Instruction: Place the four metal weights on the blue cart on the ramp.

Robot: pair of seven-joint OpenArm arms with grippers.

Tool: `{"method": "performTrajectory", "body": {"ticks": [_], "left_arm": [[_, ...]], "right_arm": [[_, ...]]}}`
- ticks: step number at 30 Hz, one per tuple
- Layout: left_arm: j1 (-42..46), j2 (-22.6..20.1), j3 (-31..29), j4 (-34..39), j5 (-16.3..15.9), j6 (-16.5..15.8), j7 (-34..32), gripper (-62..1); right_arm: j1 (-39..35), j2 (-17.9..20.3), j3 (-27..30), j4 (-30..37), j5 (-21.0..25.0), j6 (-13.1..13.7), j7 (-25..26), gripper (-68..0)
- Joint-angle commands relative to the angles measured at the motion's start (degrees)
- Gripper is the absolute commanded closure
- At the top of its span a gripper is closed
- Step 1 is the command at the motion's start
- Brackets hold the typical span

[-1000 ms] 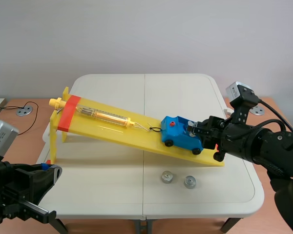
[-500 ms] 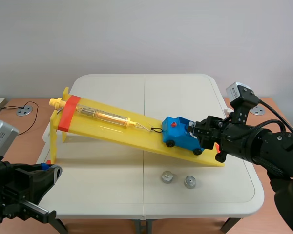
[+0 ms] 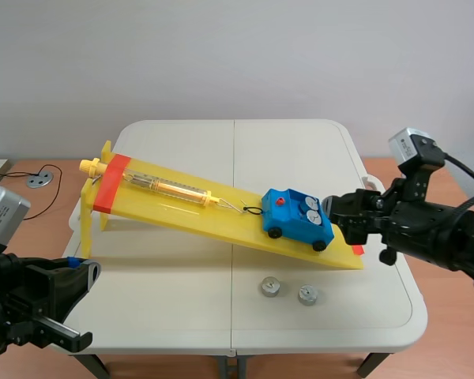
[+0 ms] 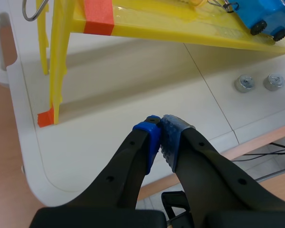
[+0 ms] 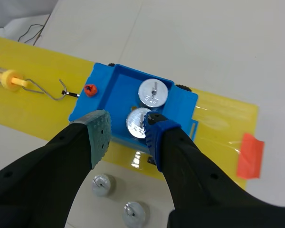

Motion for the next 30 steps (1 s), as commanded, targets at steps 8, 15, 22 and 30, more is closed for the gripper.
{"method": "performTrajectory", "body": {"ticks": [8,15,22,30], "left_arm": [[-1.1,0.3,-0.6,3.9,-4.2,-1.5,-5.9,-2.5],[-1.1,0.3,-0.6,3.9,-4.2,-1.5,-5.9,-2.5],[-1.1,0.3,-0.6,3.9,-4.2,-1.5,-5.9,-2.5],[-1.1,0.3,-0.6,3.9,-4.2,-1.5,-5.9,-2.5]], "right_arm": [[-8.3,11.2,2.5,20.3,5.5,5.2,6.4,-19.2],[-15.1,12.5,2.4,27.6,3.5,5.2,5.4,-21.0],[-15.9,12.4,-1.7,27.6,-4.8,4.4,7.3,-21.8],[-14.3,10.7,-10.5,24.4,-16.1,-1.5,12.2,-21.8]]}}
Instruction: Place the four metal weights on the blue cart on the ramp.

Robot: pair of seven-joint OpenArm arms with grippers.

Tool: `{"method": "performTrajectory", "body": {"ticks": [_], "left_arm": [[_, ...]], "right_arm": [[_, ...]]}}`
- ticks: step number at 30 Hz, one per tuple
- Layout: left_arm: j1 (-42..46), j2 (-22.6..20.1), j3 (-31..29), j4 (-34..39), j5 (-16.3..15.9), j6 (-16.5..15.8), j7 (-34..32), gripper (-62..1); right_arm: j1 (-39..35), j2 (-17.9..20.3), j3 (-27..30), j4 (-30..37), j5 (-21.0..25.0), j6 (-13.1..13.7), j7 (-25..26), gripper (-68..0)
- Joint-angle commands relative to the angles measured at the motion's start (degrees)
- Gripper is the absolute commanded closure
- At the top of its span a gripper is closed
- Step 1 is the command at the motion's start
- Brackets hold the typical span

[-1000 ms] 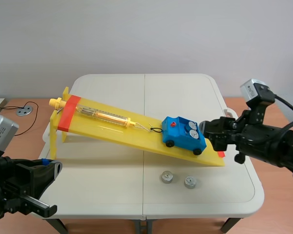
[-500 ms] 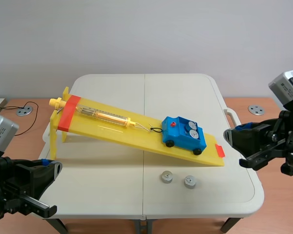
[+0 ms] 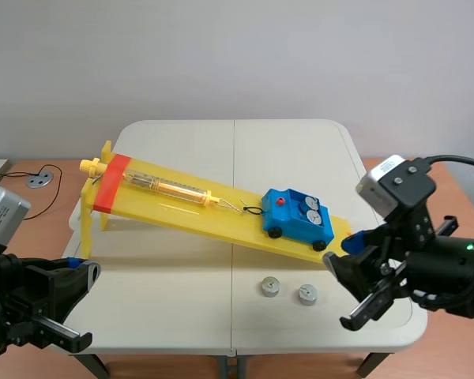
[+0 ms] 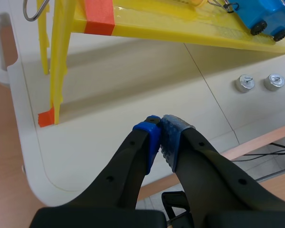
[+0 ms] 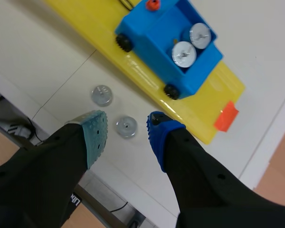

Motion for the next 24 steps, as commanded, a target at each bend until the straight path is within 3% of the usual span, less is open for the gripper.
{"method": "performTrajectory", "body": {"ticks": [1,12,24], "left_arm": [[-1.1,0.3,-0.6,3.9,-4.2,-1.5,-5.9,-2.5],[-1.1,0.3,-0.6,3.9,-4.2,-1.5,-5.9,-2.5],[-1.1,0.3,-0.6,3.9,-4.2,-1.5,-5.9,-2.5]], "right_arm": [[4.1,0.6,-0.3,0.6,1.4,-1.3,8.7,-21.8],[11.1,-4.6,-7.3,-10.7,-7.9,-7.7,13.2,-21.8],[18.0,-8.8,-13.6,-21.1,-13.2,-12.9,17.0,-21.8]]}}
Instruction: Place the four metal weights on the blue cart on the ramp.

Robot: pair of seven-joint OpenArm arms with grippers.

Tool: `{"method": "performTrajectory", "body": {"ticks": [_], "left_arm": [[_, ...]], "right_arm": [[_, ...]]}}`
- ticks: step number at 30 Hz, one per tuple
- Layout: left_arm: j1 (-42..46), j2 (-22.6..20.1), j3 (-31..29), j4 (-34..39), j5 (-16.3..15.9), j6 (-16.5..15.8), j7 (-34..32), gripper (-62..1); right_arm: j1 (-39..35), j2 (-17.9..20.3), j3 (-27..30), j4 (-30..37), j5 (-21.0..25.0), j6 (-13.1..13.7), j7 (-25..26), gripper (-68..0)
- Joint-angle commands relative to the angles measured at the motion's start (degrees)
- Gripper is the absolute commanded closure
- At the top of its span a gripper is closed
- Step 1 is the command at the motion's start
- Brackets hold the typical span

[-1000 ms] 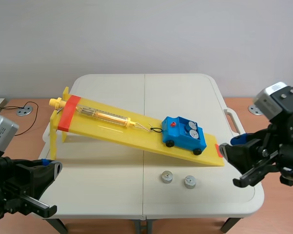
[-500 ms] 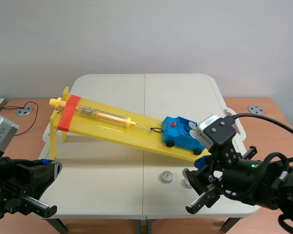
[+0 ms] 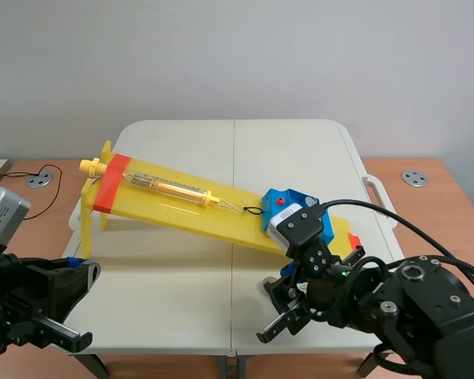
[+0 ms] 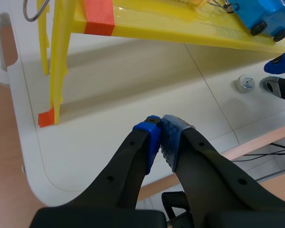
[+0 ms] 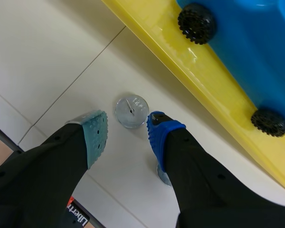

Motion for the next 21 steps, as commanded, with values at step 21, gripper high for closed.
{"method": "performTrajectory", "body": {"ticks": [21], "left_arm": [[-1.1,0.3,-0.6,3.9,-4.2,-1.5,-5.9,-2.5]], "right_arm": [[10.2,-2.9,-4.9,-4.6,1.3,-4.5,10.0,-19.7]]}}
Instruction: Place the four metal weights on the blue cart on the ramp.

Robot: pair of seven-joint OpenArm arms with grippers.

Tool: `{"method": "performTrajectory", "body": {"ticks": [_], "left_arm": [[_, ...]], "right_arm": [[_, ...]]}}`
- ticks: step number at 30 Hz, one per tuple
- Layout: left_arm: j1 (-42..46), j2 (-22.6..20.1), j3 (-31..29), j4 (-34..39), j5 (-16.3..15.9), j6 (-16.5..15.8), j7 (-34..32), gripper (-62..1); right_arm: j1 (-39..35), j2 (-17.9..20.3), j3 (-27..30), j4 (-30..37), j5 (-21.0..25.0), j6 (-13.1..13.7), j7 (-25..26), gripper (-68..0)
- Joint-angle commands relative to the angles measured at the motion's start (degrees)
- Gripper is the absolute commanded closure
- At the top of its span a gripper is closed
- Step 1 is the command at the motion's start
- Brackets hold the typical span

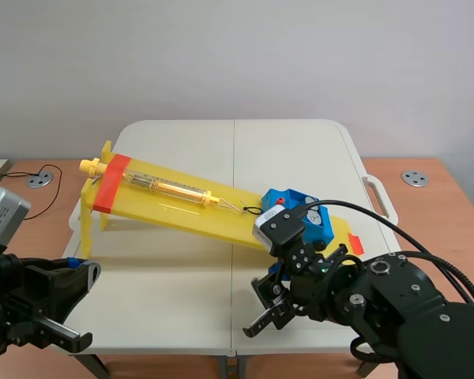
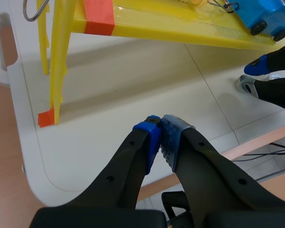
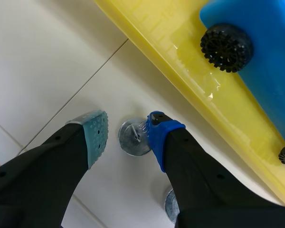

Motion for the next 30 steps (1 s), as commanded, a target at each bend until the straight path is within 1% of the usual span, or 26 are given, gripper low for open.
{"method": "performTrajectory", "body": {"ticks": [1,8,10,12,15,18,20,23,26,30], "left_arm": [[-1.1,0.3,-0.6,3.9,-4.2,-1.5,-5.9,-2.5],[-1.1,0.3,-0.6,3.9,-4.2,-1.5,-5.9,-2.5],[-1.1,0.3,-0.6,3.9,-4.2,-1.5,-5.9,-2.5],[-1.1,0.3,-0.6,3.9,-4.2,-1.5,-5.9,-2.5],[-1.1,0.3,-0.6,3.9,-4.2,-1.5,-5.9,-2.5],[-1.1,0.3,-0.6,3.9,-4.2,-1.5,-5.9,-2.5],[-1.1,0.3,-0.6,3.9,-4.2,-1.5,-5.9,-2.5],[-1.1,0.3,-0.6,3.9,-4.2,-1.5,-5.9,-2.5],[-1.1,0.3,-0.6,3.9,-4.2,-1.5,-5.9,-2.5],[-1.1,0.3,-0.6,3.9,-4.2,-1.5,-5.9,-2.5]], "right_arm": [[5.4,-1.6,-1.5,2.5,2.3,-2.2,7.5,-18.3],[5.4,-1.5,-1.7,0.7,2.3,-2.2,6.9,-17.5],[5.4,-1.5,-1.7,0.1,2.3,-2.3,6.3,-16.0],[5.4,-1.4,-1.7,-0.5,2.3,-2.4,5.9,-14.1],[5.4,-1.1,-1.7,-1.1,2.3,-3.5,4.9,-9.7],[5.4,-0.5,-1.7,-1.1,1.9,-3.9,3.7,-1.5],[5.4,0.0,-1.7,-1.1,0.7,-3.9,3.3,-0.6],[5.3,1.3,-1.7,-0.9,0.7,-3.9,2.7,-0.7],[4.3,3.1,-1.6,1.0,1.9,-3.8,2.7,-0.6],[1.4,6.1,-1.6,7.4,4.0,-3.8,2.5,-0.6]]}}
